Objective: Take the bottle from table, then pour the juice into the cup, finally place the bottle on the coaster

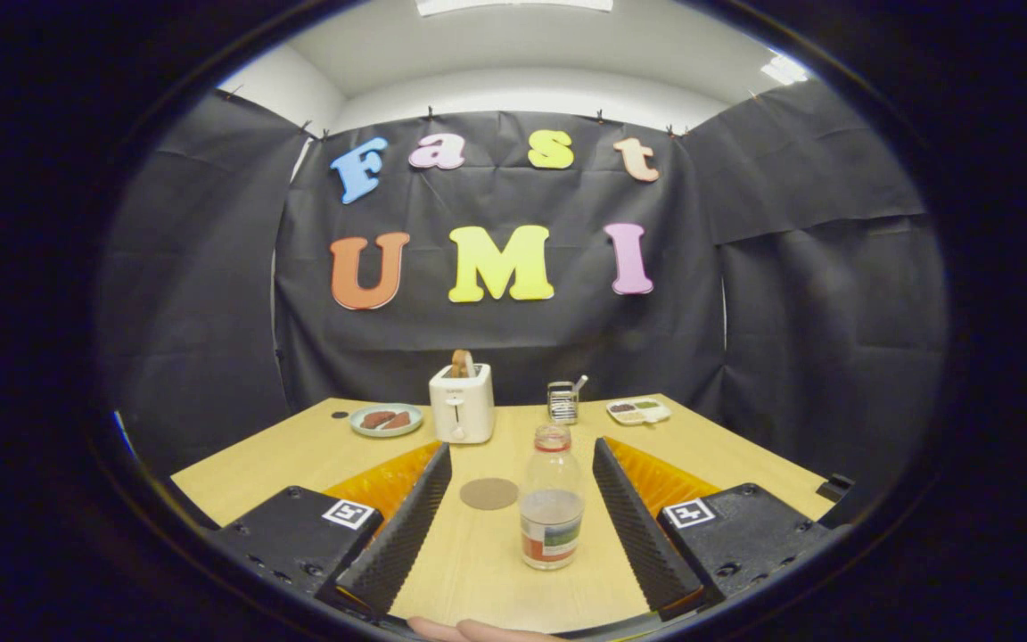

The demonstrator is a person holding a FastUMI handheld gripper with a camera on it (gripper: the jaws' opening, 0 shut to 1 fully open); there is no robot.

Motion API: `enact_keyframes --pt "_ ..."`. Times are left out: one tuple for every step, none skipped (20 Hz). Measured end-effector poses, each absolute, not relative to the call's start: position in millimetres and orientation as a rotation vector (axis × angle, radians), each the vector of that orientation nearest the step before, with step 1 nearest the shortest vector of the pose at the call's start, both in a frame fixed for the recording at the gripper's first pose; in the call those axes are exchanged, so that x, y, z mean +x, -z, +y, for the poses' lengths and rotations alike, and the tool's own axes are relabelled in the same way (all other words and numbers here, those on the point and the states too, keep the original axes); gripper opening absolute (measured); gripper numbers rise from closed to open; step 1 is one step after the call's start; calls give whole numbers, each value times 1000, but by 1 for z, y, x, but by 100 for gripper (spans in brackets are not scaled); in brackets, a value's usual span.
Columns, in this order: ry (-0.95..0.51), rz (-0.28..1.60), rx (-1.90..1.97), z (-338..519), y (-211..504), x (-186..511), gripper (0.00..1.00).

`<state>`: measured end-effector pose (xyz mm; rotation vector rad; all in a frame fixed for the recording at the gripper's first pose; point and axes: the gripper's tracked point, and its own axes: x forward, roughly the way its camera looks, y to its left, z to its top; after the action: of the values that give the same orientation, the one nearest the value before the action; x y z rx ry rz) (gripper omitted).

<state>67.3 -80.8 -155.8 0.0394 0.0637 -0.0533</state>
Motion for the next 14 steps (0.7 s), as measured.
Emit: enact_keyframes --pt "52 72 34 -83 164 72 100" --pt "53 77 26 -86 171 75 100" --pt "56 78 20 -89 177 79 100" --pt "63 82 16 -94 184 83 100" --pt "65 86 16 -96 193 87 100" --pt "61 87 22 -96 199 92 100" --pt "57 90 26 -96 207 96 100" --pt "60 89 35 -98 214 100 100" --pt "56 88 42 -99 220 105 100" --pt "55 90 45 -100 227 109 100" --pt "52 89 40 -101 235 115 100" --pt "50 88 32 -103 241 121 100" --pt "51 87 26 -104 248 126 100" --pt "53 86 20 -106 253 130 100"
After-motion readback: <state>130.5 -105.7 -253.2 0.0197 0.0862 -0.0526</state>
